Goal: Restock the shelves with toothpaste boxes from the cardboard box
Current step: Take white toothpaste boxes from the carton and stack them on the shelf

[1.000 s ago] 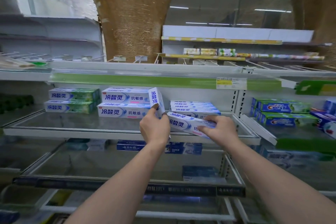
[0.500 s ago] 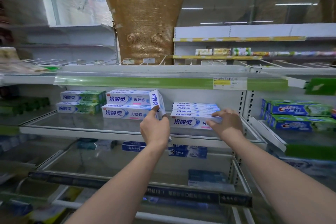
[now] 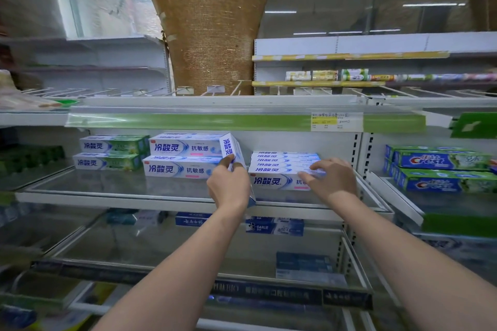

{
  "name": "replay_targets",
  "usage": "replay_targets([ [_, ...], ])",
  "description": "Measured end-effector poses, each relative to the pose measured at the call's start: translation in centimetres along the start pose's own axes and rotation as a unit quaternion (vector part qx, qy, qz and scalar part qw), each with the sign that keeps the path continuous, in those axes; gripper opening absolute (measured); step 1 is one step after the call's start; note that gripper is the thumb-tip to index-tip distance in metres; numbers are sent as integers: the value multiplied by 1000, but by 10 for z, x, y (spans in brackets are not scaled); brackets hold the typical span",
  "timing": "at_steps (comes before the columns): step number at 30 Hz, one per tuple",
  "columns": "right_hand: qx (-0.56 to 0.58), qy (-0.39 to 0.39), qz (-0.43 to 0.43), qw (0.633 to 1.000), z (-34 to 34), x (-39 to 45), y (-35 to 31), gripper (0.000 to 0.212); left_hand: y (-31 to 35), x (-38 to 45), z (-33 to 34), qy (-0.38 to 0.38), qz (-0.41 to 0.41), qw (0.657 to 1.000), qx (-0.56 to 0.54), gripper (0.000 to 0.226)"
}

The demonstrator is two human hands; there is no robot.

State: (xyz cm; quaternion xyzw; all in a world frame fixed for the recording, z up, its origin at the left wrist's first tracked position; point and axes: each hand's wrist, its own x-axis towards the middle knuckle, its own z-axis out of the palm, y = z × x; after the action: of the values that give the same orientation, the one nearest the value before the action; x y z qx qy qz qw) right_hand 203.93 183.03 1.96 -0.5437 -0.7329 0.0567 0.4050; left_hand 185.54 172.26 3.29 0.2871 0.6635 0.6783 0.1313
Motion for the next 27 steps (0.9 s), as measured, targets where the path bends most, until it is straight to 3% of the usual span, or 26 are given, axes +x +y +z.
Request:
replay_targets([
  [9,29,24,-7,999,-14,6,10,37,28,-4,24,-25,-41,998,-29,47],
  [13,35,25,-18,999,-17,7,18,37,27,-6,35,-54,-59,997,-20,33],
  [19,77,41,-16,996,-20,7,24,35,15,1,51,-82,-6,995,59,36],
  [22,87,49,-12,995,-17,12,25,36,24,-2,41,-118,20,989,88,48],
  [24,95,51,1,994,-17,15,25,37,25,4,35,-158,54,972,164,46],
  [27,99,52,11,994,-17,17,22,37,22,19,33,-170,160,906,353,48],
])
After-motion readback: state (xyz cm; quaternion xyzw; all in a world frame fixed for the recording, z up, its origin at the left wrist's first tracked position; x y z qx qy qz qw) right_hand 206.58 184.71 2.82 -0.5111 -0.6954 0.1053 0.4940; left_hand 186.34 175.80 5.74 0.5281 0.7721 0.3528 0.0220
